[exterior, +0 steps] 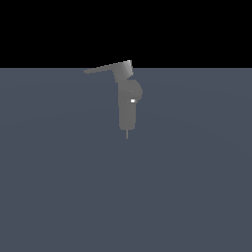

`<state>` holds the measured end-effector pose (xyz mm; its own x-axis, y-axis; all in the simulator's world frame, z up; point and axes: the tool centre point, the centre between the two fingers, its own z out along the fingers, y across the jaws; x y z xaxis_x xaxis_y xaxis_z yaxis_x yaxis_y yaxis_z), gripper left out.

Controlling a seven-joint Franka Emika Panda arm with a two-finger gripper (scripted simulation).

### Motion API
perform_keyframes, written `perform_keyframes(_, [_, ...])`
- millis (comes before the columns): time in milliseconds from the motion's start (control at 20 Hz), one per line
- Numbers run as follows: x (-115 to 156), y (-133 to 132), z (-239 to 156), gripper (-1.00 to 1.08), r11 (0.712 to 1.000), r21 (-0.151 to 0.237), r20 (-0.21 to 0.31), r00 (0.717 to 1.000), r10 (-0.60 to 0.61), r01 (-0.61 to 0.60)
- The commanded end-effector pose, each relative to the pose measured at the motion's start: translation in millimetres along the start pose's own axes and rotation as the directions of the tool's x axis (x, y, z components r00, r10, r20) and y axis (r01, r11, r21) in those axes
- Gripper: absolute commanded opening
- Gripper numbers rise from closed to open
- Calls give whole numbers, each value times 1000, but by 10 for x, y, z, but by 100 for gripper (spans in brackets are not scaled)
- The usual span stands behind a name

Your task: Turn on the faucet by rotating a designated handle.

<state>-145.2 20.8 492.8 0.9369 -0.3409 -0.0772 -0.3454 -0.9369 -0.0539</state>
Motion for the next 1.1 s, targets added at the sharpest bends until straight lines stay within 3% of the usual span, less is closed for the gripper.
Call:
perform_keyframes(0, [156,-85,33,-100,998,7,15,998,65,-66])
perform_keyframes(250, [464,-255,133,-100,981,9,43,980,195,-195])
perform_keyframes(500, [768,-429,272,-100,946,-2,65,944,322,-323])
perform_keyframes(750, [1061,-606,452,-100,896,-22,79,892,445,-445])
perform_keyframes(1050, [1391,-823,716,-100,814,-54,81,810,581,-578])
